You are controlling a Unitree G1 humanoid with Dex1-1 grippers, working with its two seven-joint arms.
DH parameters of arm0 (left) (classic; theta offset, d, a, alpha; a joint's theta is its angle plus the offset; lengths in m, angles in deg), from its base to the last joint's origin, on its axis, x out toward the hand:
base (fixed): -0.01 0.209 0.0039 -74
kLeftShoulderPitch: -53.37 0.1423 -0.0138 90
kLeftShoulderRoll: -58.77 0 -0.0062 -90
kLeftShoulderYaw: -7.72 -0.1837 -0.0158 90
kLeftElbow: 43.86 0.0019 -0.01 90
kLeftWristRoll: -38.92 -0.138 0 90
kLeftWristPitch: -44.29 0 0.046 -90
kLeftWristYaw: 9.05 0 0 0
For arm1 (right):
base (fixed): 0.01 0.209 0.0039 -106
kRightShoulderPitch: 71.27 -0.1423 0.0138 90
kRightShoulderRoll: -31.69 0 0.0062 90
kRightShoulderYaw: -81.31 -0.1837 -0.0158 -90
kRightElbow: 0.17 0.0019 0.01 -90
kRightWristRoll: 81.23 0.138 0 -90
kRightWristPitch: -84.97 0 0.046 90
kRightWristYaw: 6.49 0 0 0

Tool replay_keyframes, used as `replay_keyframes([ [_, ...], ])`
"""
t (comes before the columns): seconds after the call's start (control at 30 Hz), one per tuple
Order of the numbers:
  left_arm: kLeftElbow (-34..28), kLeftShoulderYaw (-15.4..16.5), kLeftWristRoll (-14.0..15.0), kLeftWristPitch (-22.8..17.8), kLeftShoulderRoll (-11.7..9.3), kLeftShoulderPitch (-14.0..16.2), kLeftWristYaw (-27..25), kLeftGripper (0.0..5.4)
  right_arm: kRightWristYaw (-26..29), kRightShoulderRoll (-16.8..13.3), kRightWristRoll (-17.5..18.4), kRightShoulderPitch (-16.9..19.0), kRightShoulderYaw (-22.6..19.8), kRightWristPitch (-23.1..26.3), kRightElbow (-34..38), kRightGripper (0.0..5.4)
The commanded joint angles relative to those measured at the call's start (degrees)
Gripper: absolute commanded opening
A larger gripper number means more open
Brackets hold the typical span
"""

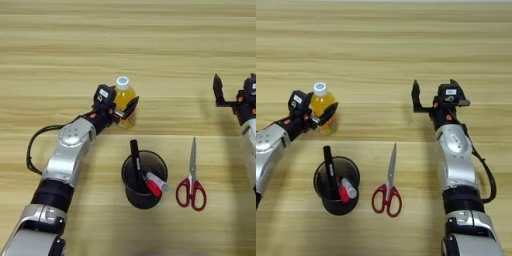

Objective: Move the objects on the table

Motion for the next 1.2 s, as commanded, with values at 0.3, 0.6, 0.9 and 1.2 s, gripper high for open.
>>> replay_keyframes([
  [0.3, -17.3, -0.2, 3.6, -4.3, -6.1, 7.3, -8.5, 3.54, 0.7, -0.4, 0.2, -1.1, -0.3, 0.3, 0.0, 5.4],
  [0.6, -19.4, -1.2, 6.0, -5.1, -7.9, 10.3, -13.8, 3.54, 1.3, -0.4, 0.3, -1.1, -0.2, 0.4, 0.2, 5.4],
  [0.9, -18.8, -3.4, 4.8, -4.5, -7.9, 12.7, -14.9, 3.54, 1.6, -0.3, 0.3, -0.8, -0.3, 0.4, 0.3, 5.4],
  [1.2, -17.8, -5.2, 2.9, -3.1, -8.3, 14.0, -14.3, 3.54, 1.8, -0.3, 0.4, -0.7, -0.2, 0.3, 0.3, 5.4],
])
